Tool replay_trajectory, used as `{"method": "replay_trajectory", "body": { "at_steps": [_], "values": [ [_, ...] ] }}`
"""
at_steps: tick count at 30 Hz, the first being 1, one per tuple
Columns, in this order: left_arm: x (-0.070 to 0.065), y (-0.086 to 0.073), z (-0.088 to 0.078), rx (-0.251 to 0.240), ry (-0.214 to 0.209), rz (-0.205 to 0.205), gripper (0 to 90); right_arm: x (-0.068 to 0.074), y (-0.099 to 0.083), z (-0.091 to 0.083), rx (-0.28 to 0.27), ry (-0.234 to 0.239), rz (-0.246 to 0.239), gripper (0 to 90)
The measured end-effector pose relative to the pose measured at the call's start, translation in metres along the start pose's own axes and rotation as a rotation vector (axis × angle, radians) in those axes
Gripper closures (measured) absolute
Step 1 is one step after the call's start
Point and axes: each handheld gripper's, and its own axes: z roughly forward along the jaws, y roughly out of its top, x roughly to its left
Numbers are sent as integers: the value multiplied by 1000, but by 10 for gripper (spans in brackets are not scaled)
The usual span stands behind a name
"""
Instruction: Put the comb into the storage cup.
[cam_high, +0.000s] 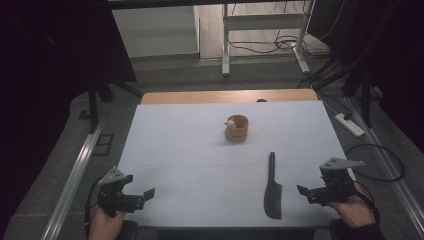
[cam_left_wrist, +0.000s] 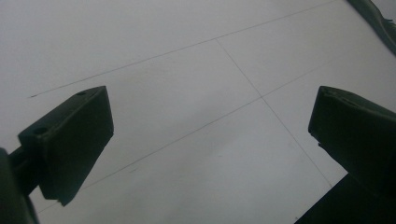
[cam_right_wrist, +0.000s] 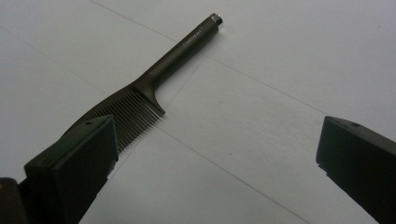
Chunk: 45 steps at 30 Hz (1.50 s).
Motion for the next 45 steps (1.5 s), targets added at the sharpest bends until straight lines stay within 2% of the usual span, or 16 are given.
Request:
{"method": "replay_trajectory", "body": {
  "at_steps": [6, 10, 14, 19, 35, 45],
  "values": [
    [0, 0, 0, -1, 0, -2, 4, 0, 4, 3, -17, 20, -4, 0],
    [0, 0, 0, -1, 0, -3, 5, -1, 8, 6, -26, 59, -12, 0],
    [0, 0, 0, -1, -2, -4, 5, -1, 12, 10, -22, 74, -8, 0],
    [1, 0, 0, -1, -2, -5, 5, -1, 15, 12, -18, 77, -4, 0],
    [2, 0, 0, -3, -4, -9, 5, 2, 28, 25, 4, 81, -39, 0],
    [2, 0, 0, -7, -8, -11, 5, 7, 39, 34, 19, 100, -34, 0]
  ]
}}
